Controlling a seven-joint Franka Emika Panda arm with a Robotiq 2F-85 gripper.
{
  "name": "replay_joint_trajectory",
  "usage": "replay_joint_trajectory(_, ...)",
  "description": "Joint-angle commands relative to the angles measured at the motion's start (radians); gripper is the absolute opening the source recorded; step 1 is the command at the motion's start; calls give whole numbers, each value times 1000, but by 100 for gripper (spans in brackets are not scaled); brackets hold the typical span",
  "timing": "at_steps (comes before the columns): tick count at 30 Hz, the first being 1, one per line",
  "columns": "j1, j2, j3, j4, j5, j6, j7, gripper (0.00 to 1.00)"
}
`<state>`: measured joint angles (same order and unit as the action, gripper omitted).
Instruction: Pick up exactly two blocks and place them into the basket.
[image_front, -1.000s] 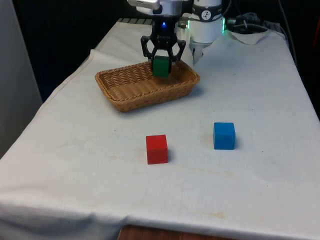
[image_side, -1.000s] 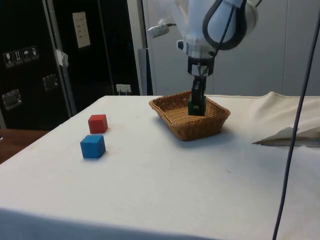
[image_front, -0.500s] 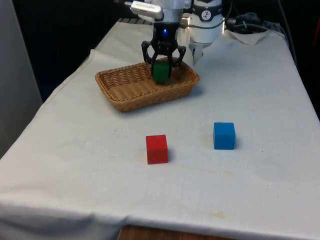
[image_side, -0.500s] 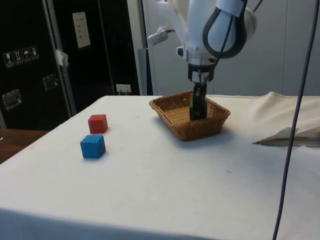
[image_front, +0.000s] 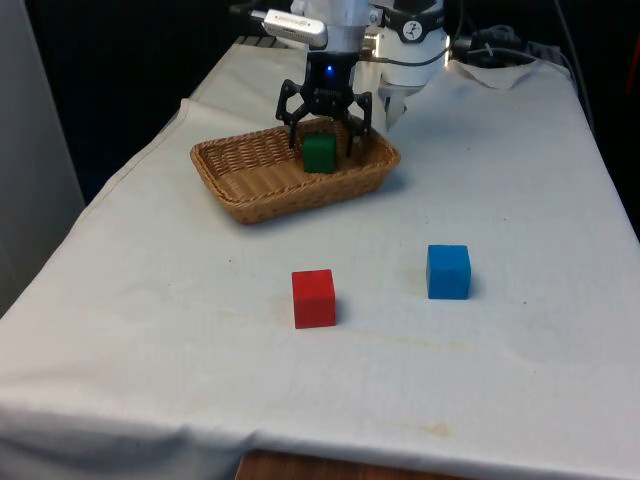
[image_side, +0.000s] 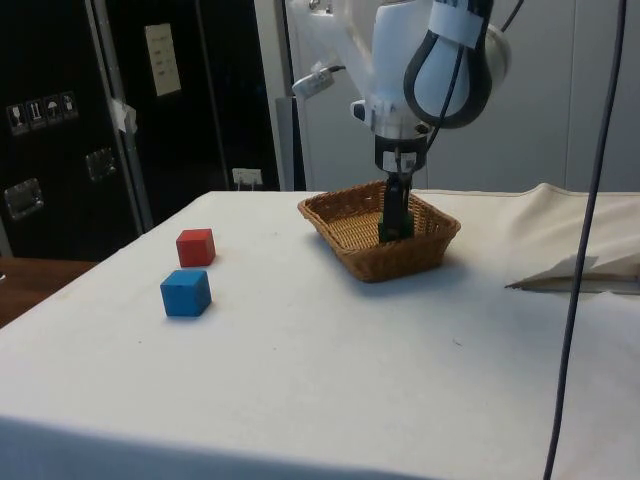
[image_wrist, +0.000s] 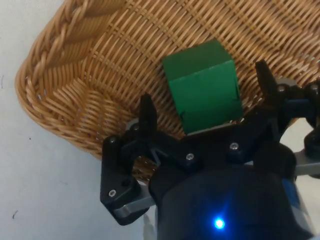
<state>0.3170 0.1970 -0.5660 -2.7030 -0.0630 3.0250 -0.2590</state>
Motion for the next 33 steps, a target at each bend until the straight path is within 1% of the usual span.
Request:
replay_joint_trajectory(1, -4, -10, 8, -7, 6, 1, -4, 100)
replay_joint_trajectory(2, 0, 0, 0, 0, 0, 0, 0, 100)
replay_joint_trajectory(3, -4, -10, 8, -7, 6, 1, -4, 100)
replay_joint_trajectory(5, -4, -10, 7, -7, 6, 0, -4, 100)
replay_joint_trajectory(9, 4, -37, -18, -5, -12, -21, -1, 100)
replay_joint_trajectory(11, 5, -51, -25, -6, -17, -30, -1, 100)
replay_joint_trajectory(12, 0, -37, -8, -7, 0, -14, -4, 100)
replay_joint_trajectory(13, 5, -58, -28, -7, -19, -35, -2, 100)
replay_joint_trajectory(18, 2, -104, -37, -13, -28, -61, -4, 100)
replay_joint_trajectory(20, -2, -132, -39, -14, -32, -81, -4, 100)
replay_joint_trajectory(21, -2, -142, -39, -14, -33, -89, -4, 100)
replay_joint_trajectory(22, -1, -149, -27, -25, -4, -81, -19, 100)
replay_joint_trajectory(23, -3, -151, -39, -13, -34, -94, -5, 100)
replay_joint_trajectory(27, -6, -196, -33, -11, -37, -123, -3, 100)
replay_joint_trajectory(29, -5, -214, -28, -10, -36, -136, 0, 100)
replay_joint_trajectory(30, 0, -221, -26, -24, -7, -124, -22, 100)
replay_joint_trajectory(31, -5, -221, -25, -9, -36, -140, 1, 100)
replay_joint_trajectory(32, -6, -229, -21, -9, -36, -146, 2, 100)
replay_joint_trajectory(33, -4, -236, -16, -8, -34, -151, 5, 100)
